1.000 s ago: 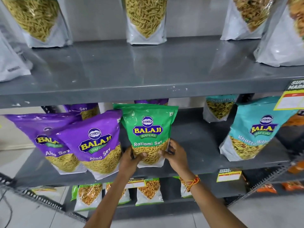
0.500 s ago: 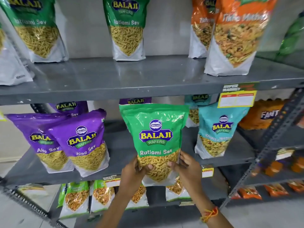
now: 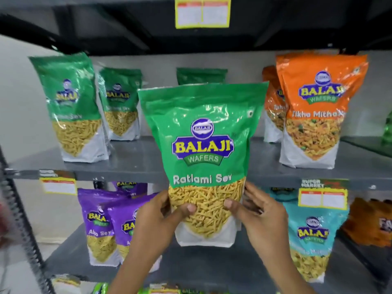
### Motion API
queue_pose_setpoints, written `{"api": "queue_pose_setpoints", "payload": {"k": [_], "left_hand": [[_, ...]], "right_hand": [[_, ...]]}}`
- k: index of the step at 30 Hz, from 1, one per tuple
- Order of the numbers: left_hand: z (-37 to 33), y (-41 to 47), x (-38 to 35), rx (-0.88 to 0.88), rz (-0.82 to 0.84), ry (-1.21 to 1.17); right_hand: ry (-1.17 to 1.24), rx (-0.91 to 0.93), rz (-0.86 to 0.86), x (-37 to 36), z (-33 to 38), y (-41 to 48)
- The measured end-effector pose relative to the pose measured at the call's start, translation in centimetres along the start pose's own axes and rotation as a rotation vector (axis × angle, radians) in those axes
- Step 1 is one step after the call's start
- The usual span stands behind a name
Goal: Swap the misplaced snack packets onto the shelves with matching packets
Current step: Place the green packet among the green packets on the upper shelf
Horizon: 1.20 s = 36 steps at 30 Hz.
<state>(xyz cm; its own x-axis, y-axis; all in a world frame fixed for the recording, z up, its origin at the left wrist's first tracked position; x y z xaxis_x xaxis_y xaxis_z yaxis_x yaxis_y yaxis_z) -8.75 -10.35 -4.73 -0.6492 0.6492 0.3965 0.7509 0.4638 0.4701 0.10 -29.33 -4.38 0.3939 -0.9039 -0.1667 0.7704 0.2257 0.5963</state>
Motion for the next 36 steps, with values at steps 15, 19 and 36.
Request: {"api": "queue_pose_setpoints", "payload": {"k": [15,19,36], "left_hand": [[-0.8,18.4,3.5,-0.132,-0.072,-0.019],[1.1,21.0,2.6,-0.103,-0.024,-0.027],[3.4,22.1,0.4,-0.022,0.339,-0.118]], "right_hand": [[-0.157,0.209,-0.081,-7.2,-0.1,16.2],[-0.196,0.167,-0.102,-7.4,-2.4,18.1],[-0.229,-0.106,-0.019,-5.9,-6.3,19.1]]}}
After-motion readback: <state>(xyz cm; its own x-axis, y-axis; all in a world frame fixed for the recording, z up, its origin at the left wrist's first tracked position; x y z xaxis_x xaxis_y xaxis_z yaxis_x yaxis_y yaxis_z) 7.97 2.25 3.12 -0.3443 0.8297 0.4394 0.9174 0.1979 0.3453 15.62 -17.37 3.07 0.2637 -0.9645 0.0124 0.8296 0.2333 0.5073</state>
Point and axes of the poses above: each hand's wrist, its own y-axis towards the middle knuckle, its own x-axis out of the back of the hand, z = x × y, the point moved 8 cm from there along y, towards the middle knuckle, and after that the axes turned 8 degrees about y, right-handed, at the moved point
